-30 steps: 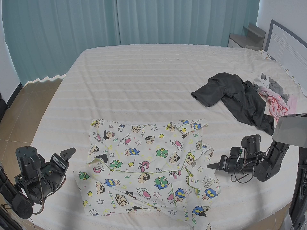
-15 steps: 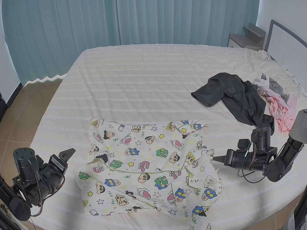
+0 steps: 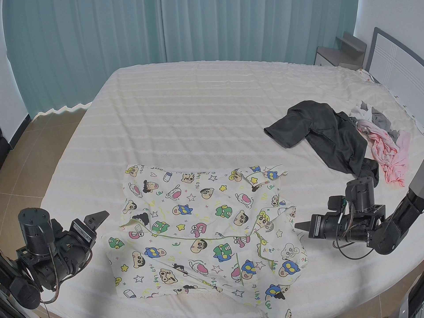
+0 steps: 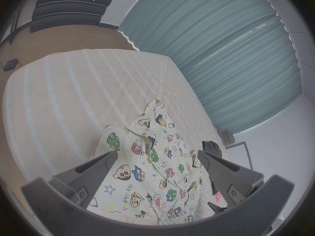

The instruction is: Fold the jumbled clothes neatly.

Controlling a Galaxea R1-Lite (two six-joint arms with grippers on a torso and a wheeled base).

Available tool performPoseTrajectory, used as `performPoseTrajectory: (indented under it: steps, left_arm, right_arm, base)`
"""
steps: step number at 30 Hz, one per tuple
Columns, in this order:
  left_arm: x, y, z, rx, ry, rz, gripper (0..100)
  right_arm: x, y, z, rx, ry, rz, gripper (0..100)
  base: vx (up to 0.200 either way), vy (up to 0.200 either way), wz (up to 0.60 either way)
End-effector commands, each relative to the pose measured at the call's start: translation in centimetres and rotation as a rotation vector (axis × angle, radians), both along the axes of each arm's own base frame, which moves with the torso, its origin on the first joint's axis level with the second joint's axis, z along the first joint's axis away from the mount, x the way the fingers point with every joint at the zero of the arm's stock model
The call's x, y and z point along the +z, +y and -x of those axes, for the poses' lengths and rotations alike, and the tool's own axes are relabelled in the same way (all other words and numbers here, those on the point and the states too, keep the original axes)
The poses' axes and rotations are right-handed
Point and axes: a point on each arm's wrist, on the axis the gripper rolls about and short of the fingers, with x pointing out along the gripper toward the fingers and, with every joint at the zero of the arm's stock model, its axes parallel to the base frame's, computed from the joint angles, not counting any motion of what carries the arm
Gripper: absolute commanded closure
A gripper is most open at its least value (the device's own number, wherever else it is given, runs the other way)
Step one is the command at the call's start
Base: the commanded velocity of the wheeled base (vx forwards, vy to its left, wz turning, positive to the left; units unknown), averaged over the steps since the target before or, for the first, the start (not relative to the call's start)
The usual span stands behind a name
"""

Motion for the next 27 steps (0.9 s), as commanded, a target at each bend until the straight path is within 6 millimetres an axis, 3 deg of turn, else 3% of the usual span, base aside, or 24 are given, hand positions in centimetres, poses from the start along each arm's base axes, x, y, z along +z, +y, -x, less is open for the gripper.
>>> performPoseTrajectory:
  steps: [1, 4, 8, 13, 16, 17, 19, 27]
  left_arm:
    - [0.1, -0.1, 0.5, -0.016, 0.003, 0.002, 0]
    - [0.1, -0.2, 0.6, -0.016, 0.005, 0.004, 0]
    - [0.0, -0.2, 0.5, -0.016, 0.009, 0.003, 0]
    - [-0.2, -0.2, 0.5, -0.01, 0.022, 0.014, 0]
    - [-0.2, -0.2, 0.4, -0.009, 0.02, 0.016, 0]
    - [-0.1, -0.2, 0.4, -0.006, 0.017, 0.024, 0]
    - [-0.1, -0.2, 0.5, -0.008, 0.014, 0.025, 0]
    - [-0.1, -0.2, 0.4, -0.007, 0.02, 0.025, 0]
  right_arm:
    - [-1.7, -2.8, -1.0, -0.067, 0.073, -0.018, 0]
    - [-3.4, -3.6, -2.0, -0.098, 0.116, -0.011, 0]
    - [-5.0, -3.1, -3.1, -0.091, 0.145, -0.008, 0]
    - [-4.5, -0.6, -4.5, -0.111, 0.16, -0.113, 0]
    - [-4.5, -0.5, -4.5, -0.112, 0.162, -0.116, 0]
    - [-4.8, 0.7, -4.4, -0.097, 0.185, -0.139, 0]
    - [-5.2, 1.3, -4.8, -0.091, 0.189, -0.139, 0]
    - [-5.4, 0.8, -4.8, -0.11, 0.208, -0.146, 0]
  base:
    - [0.0, 0.0, 0.0]
    - [0.0, 0.0, 0.0]
    - [0.0, 0.0, 0.0]
    - [0.0, 0.0, 0.0]
    - [0.0, 0.0, 0.0]
    - [0.0, 0.0, 0.0]
    - [0.0, 0.0, 0.0]
    - [0.0, 0.0, 0.0]
